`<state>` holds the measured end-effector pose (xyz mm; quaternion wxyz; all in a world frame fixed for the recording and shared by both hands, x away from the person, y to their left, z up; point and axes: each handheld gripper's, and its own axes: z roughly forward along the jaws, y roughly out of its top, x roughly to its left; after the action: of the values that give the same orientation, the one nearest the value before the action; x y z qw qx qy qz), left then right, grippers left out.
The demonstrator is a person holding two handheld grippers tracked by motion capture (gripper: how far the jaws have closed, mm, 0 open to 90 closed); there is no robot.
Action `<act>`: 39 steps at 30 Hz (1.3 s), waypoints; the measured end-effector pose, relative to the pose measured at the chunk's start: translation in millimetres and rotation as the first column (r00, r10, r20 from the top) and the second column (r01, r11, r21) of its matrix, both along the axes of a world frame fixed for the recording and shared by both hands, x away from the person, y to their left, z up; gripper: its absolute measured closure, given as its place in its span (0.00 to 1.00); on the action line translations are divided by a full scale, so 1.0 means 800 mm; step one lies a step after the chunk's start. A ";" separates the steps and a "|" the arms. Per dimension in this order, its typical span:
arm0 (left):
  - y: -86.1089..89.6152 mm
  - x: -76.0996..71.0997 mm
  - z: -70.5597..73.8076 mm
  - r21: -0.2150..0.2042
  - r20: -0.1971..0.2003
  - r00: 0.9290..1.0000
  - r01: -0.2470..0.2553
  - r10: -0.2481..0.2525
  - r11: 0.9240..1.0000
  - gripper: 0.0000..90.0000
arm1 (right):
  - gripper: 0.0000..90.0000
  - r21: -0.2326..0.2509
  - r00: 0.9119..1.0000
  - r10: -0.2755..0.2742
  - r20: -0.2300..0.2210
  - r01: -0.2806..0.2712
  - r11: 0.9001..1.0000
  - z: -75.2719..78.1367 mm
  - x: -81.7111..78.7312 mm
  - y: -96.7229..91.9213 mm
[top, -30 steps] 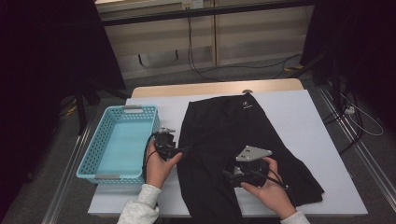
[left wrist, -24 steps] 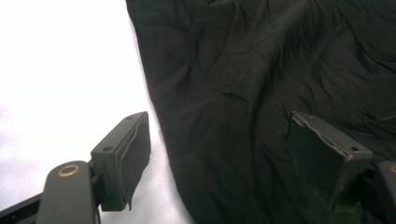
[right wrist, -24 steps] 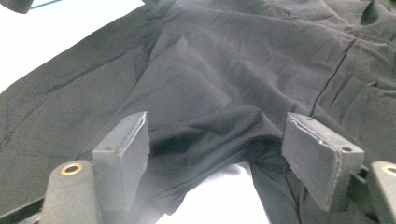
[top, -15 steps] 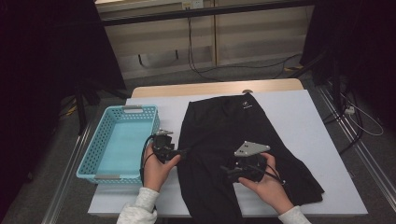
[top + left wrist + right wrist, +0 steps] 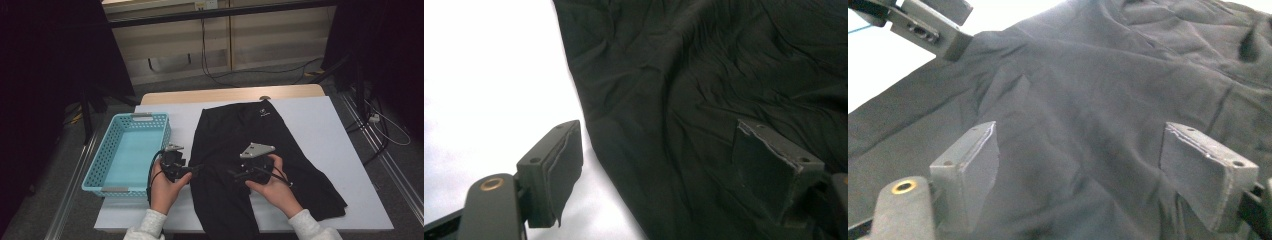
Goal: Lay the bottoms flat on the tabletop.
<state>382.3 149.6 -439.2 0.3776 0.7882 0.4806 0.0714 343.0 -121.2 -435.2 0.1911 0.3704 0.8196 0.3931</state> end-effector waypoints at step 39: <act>0.005 -0.012 0.002 0.001 -0.007 1.000 0.007 -0.007 1.000 0.23 | 0.57 -0.021 0.998 0.030 -0.060 -0.031 0.999 -0.040 0.105 0.121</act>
<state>372.6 153.8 -437.7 0.3757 0.7903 0.4793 0.0676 427.4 -24.3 -466.8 0.1645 0.3675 0.8346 0.3759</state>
